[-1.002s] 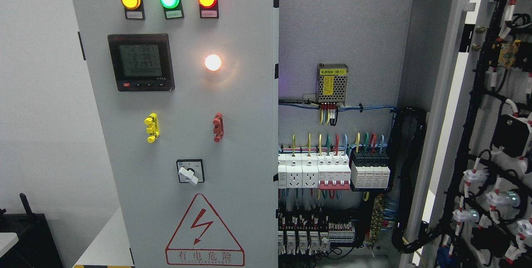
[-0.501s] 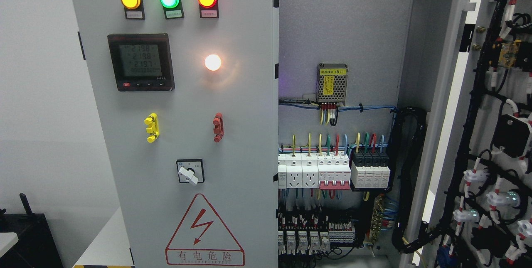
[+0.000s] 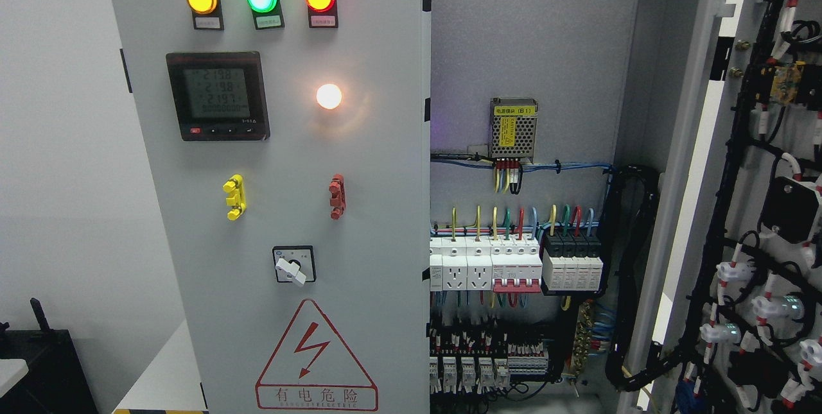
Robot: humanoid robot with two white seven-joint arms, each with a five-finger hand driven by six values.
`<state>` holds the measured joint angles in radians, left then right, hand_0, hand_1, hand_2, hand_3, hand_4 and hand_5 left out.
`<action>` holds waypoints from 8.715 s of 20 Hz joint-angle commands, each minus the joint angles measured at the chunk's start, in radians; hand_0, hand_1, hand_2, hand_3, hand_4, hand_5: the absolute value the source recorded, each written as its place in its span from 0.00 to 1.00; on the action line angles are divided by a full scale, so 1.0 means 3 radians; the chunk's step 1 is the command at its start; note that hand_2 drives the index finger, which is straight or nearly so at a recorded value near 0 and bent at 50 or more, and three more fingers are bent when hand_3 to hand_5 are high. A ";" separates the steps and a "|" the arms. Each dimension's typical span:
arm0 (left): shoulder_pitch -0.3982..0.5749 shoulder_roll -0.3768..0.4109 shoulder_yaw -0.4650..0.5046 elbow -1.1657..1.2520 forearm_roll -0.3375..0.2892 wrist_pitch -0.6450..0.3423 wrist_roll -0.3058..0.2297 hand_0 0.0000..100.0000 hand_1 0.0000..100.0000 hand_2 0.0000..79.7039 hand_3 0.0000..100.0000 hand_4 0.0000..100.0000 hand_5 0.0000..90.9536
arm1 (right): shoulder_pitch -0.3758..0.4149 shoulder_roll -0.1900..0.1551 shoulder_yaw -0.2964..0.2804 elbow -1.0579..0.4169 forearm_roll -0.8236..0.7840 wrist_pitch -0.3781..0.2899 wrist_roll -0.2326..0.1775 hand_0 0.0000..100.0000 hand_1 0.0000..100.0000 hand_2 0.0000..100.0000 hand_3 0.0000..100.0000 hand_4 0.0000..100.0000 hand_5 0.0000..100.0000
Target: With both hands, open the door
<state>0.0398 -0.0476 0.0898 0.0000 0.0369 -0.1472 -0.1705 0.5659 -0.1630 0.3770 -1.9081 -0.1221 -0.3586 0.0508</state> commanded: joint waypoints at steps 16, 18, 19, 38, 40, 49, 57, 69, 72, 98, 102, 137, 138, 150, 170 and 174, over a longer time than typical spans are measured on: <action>0.0000 0.0000 0.0002 -0.0015 0.0000 0.0000 -0.0004 0.00 0.00 0.00 0.00 0.03 0.00 | -0.1042 0.0318 -0.0147 -0.0180 -0.0002 0.0418 0.0004 0.00 0.00 0.00 0.00 0.00 0.00; 0.0000 0.0000 0.0002 -0.0015 0.0000 0.0000 -0.0004 0.00 0.00 0.00 0.00 0.03 0.00 | -0.1144 0.0318 -0.0122 -0.0185 -0.0002 0.0423 0.0004 0.00 0.00 0.00 0.00 0.00 0.00; 0.0000 0.0000 0.0002 -0.0015 0.0000 0.0000 0.0001 0.00 0.00 0.00 0.00 0.03 0.00 | -0.1196 0.0323 -0.0111 -0.0185 -0.0002 0.0423 0.0004 0.00 0.00 0.00 0.00 0.00 0.00; 0.0000 0.0000 0.0002 -0.0015 0.0000 0.0000 -0.0004 0.00 0.00 0.00 0.00 0.03 0.00 | -0.2050 0.0451 -0.0106 0.0224 -0.0043 0.1097 0.0004 0.00 0.00 0.00 0.00 0.00 0.00; 0.0000 0.0000 0.0002 -0.0015 0.0000 0.0000 -0.0004 0.00 0.00 0.00 0.00 0.03 0.00 | -0.2167 0.0451 -0.0111 0.0275 -0.0206 0.1190 0.0004 0.00 0.00 0.00 0.00 0.00 0.00; 0.0000 0.0000 0.0002 -0.0015 0.0005 0.0000 -0.0004 0.00 0.00 0.00 0.00 0.03 0.00 | -0.2617 0.0446 -0.0132 0.0756 -0.0263 0.1190 0.0004 0.00 0.00 0.00 0.00 0.00 0.00; 0.0000 0.0000 0.0002 -0.0015 0.0000 0.0000 0.0001 0.00 0.00 0.00 0.00 0.03 0.00 | -0.2812 0.0395 -0.0152 0.1058 -0.0314 0.1201 0.0010 0.00 0.00 0.00 0.00 0.00 0.00; 0.0000 0.0000 0.0002 -0.0015 0.0000 0.0000 -0.0004 0.00 0.00 0.00 0.00 0.03 0.00 | -0.3011 0.0334 -0.0163 0.1268 -0.0508 0.1313 0.0020 0.00 0.00 0.00 0.00 0.00 0.00; 0.0000 0.0000 0.0002 -0.0015 0.0000 0.0000 0.0001 0.00 0.00 0.00 0.00 0.03 0.00 | -0.3027 0.0288 -0.0152 0.1268 -0.0523 0.1313 0.0025 0.00 0.00 0.00 0.00 0.00 0.00; 0.0000 0.0000 0.0002 -0.0015 0.0000 0.0000 -0.0004 0.00 0.00 0.00 0.00 0.03 0.00 | -0.3359 0.0277 -0.0009 0.1252 -0.0825 0.1589 0.0050 0.00 0.00 0.00 0.00 0.00 0.00; 0.0000 0.0000 0.0002 -0.0015 0.0000 0.0000 -0.0004 0.00 0.00 0.00 0.00 0.03 0.00 | -0.3385 0.0211 0.0016 0.1257 -0.1004 0.1630 0.0050 0.00 0.00 0.00 0.00 0.00 0.00; 0.0000 0.0000 0.0002 -0.0015 0.0000 0.0000 -0.0004 0.00 0.00 0.00 0.00 0.03 0.00 | -0.3599 0.0083 0.0155 0.1273 -0.1250 0.1860 0.0290 0.00 0.00 0.00 0.00 0.00 0.00; 0.0000 0.0000 0.0002 -0.0015 0.0000 0.0000 -0.0004 0.00 0.00 0.00 0.00 0.03 0.00 | -0.3609 0.0083 0.0155 0.1278 -0.1255 0.1865 0.0296 0.00 0.00 0.00 0.00 0.00 0.00; 0.0000 0.0000 0.0002 -0.0015 0.0000 0.0000 -0.0004 0.00 0.00 0.00 0.00 0.03 0.00 | -0.3706 0.0078 0.0134 0.1456 -0.1392 0.1870 0.0306 0.00 0.00 0.00 0.00 0.00 0.00; 0.0000 0.0000 0.0002 -0.0015 0.0000 0.0000 -0.0004 0.00 0.00 0.00 0.00 0.03 0.00 | -0.3799 0.0037 0.0149 0.1559 -0.1418 0.1926 0.0439 0.00 0.00 0.00 0.00 0.00 0.00; 0.0000 0.0000 0.0002 -0.0015 0.0000 0.0000 -0.0004 0.00 0.00 0.00 0.00 0.03 0.00 | -0.3804 0.0032 0.0149 0.1549 -0.1418 0.1988 0.0541 0.00 0.00 0.00 0.00 0.00 0.00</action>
<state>0.0399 -0.0476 0.0905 0.0000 0.0371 -0.1470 -0.1759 -0.5740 -0.1455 0.4212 -1.4496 -0.5469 0.2255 0.1998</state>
